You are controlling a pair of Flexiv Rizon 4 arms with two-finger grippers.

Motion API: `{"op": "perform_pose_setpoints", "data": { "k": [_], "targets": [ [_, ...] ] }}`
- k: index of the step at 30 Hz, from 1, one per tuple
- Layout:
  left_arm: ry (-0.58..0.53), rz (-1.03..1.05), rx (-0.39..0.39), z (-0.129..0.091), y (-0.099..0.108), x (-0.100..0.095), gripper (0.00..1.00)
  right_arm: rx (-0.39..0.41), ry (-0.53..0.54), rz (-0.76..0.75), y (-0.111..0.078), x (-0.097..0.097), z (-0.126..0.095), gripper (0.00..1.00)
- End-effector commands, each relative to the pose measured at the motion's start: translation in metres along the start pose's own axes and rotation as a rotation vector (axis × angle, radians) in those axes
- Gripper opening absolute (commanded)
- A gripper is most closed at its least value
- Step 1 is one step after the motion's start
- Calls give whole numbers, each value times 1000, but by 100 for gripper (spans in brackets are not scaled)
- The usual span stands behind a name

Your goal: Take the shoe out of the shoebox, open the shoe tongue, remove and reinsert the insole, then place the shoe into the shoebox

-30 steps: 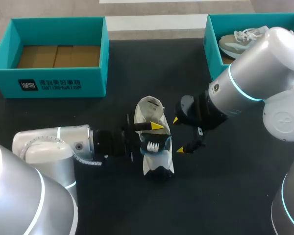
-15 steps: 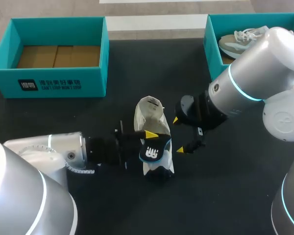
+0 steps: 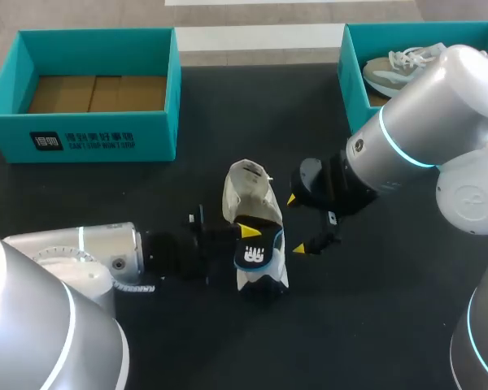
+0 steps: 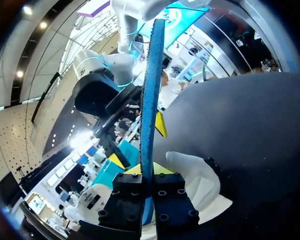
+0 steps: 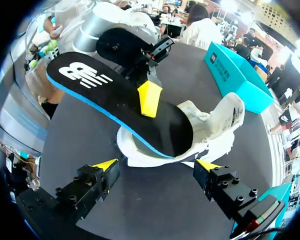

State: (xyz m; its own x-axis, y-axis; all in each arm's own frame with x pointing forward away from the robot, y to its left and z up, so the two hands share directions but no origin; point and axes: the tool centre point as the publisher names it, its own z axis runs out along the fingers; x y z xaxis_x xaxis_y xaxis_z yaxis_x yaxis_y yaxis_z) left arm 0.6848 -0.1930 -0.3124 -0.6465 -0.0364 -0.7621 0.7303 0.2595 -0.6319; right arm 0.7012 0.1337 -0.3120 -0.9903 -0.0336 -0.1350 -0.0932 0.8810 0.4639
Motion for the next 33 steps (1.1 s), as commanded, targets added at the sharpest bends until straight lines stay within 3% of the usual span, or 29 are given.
{"op": "perform_pose_setpoints", "data": {
  "k": [1,11,16,17,19,21,26,33],
  "targets": [
    [16,10,-21,13,12,-2,0,1,-3,0,0,1,1,100],
    [44,24,-71,11,38,4,0,1,-3,0,0,1,1,100],
    [32,9,-89,7,41,5,0,1,-3,0,0,1,1,100],
    [31,9,-88,6,38,3,5,1,-3,0,0,1,1,100],
    [22,9,-78,5,32,2,24,1,-3,0,0,1,1,100],
    [15,10,-67,5,27,-1,33,1,-3,0,0,1,1,100],
    [-10,14,-45,2,15,-7,34,1,-3,0,0,1,1,100],
    [-24,28,-44,-6,-2,-9,24,1,-3,0,0,1,1,100]
  ]
}}
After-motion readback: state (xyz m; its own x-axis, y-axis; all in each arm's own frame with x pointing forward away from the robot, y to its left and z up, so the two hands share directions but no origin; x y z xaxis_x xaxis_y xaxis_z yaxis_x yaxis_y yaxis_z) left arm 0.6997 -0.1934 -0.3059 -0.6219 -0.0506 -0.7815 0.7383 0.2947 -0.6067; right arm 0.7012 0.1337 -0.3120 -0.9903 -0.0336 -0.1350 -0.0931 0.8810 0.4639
